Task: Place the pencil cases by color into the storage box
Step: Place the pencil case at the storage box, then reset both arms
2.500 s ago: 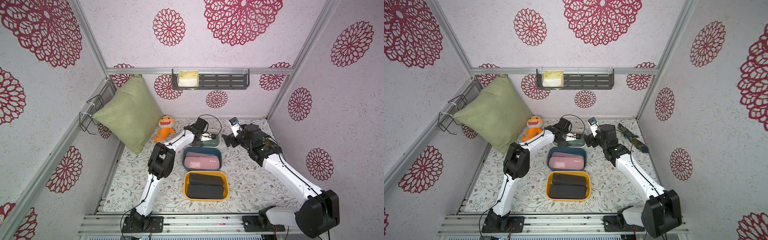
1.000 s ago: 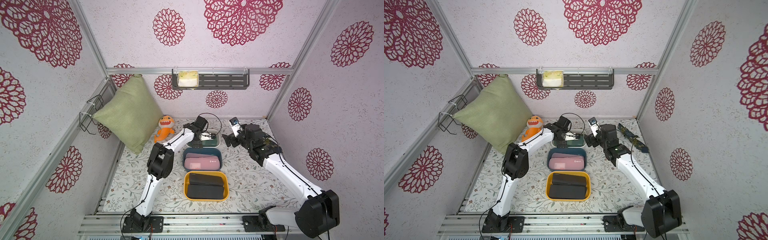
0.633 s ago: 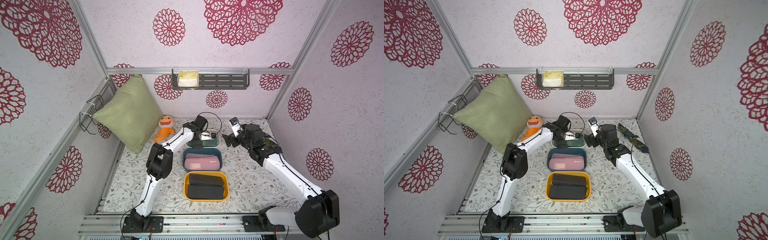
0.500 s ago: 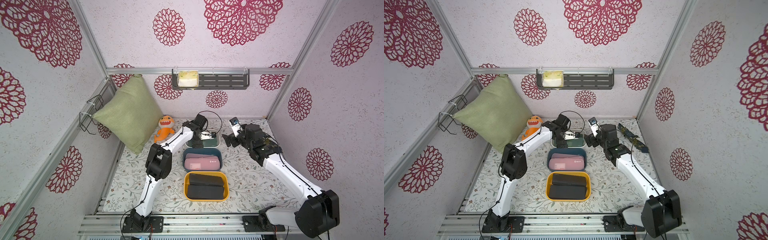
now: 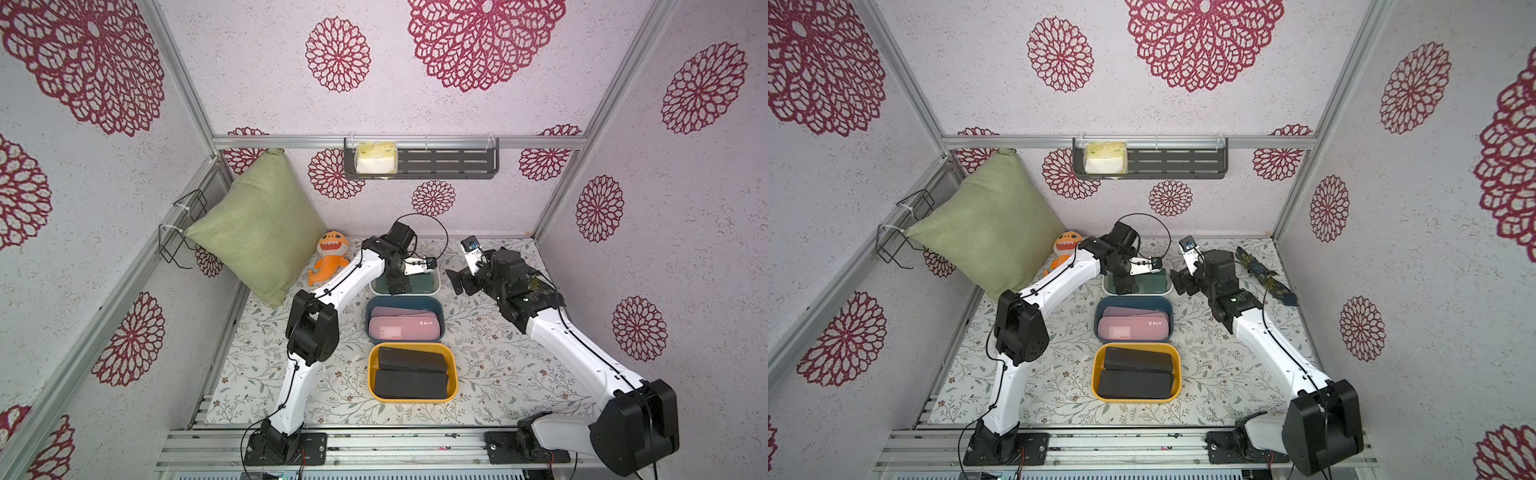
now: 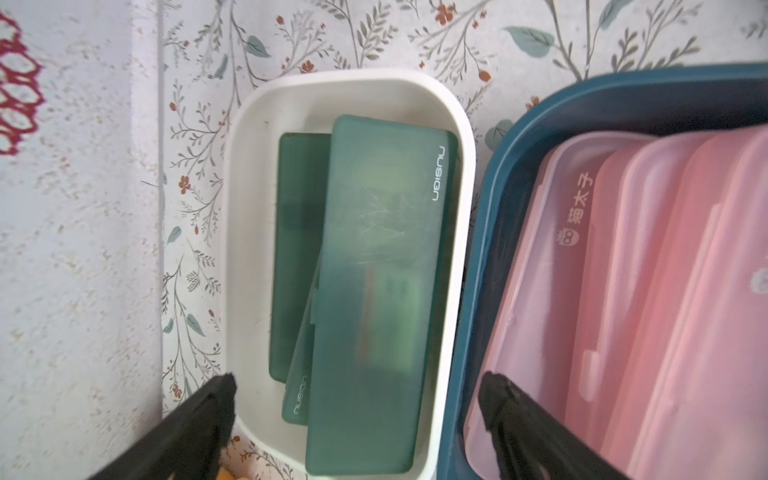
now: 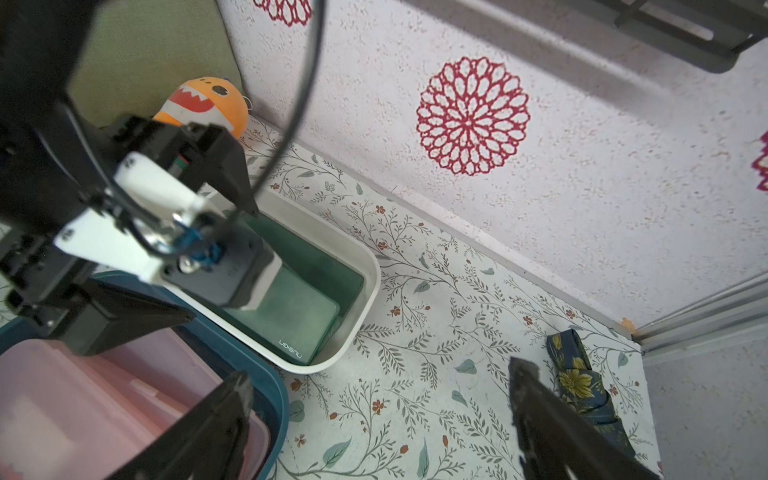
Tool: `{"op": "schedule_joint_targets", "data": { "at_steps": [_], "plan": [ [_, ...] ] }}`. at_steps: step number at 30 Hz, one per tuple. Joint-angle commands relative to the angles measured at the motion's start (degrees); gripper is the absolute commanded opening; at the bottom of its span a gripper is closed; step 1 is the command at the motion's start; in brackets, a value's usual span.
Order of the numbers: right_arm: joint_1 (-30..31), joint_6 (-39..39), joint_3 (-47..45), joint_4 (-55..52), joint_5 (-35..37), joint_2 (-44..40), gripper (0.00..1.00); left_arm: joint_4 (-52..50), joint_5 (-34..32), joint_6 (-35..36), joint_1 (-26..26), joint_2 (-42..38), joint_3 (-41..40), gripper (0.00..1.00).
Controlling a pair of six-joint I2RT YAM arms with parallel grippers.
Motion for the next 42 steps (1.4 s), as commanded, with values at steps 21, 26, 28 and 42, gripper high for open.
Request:
{"op": "schedule_joint_targets", "data": {
  "at_steps": [21, 26, 28, 42],
  "plan": [
    [-14.5, 15.1, -32.1, 31.9, 14.4, -7.4, 0.99, 56.2, -23.3, -52.9, 23.4, -61.5, -71.6, 0.97],
    [-15.2, 16.2, -38.7, 40.2, 15.3, -7.1, 0.99, 65.0, -31.3, -54.7, 26.5, -67.9, -84.4, 0.97],
    [-15.2, 15.2, -42.9, 48.1, 15.6, -7.0, 0.99, 69.2, -33.5, -54.1, 27.8, -69.4, -88.9, 0.97],
    [-17.3, 16.7, -53.8, 91.1, 13.1, 12.3, 0.98, 101.8, -25.3, -55.9, 38.6, -54.6, -106.7, 0.97]
  ]
}}
